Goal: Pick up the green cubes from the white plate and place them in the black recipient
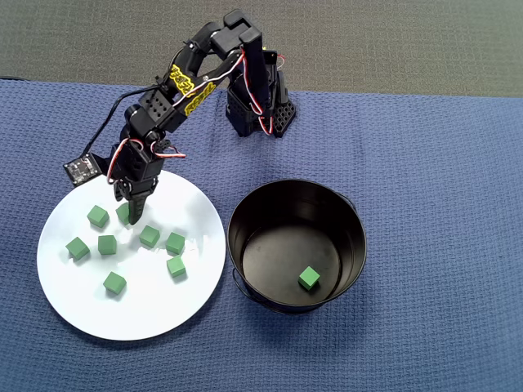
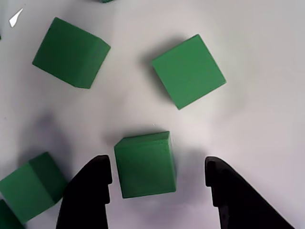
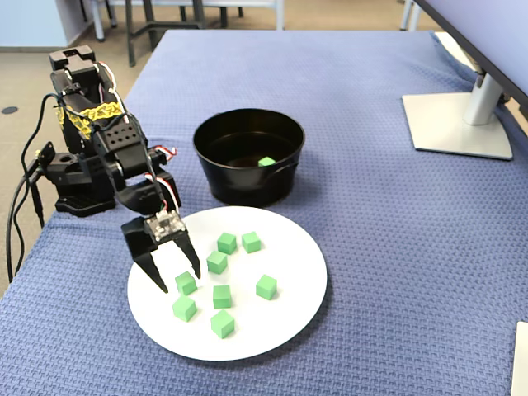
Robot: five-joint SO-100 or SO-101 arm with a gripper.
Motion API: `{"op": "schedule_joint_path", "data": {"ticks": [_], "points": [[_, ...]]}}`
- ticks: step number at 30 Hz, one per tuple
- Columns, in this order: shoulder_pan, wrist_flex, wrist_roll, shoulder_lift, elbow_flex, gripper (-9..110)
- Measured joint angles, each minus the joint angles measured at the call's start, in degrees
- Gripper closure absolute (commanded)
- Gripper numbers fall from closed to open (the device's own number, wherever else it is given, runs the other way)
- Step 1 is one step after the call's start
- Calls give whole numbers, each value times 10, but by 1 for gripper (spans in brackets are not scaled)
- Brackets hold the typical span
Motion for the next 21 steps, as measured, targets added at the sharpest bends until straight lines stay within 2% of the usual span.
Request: {"op": "schedule_joint_path", "data": {"ticks": [5, 14, 21], "points": [[0, -4, 5, -10, 0, 101], [1, -7, 28, -6, 0, 101], [-33, 136, 137, 152, -11, 101]]}}
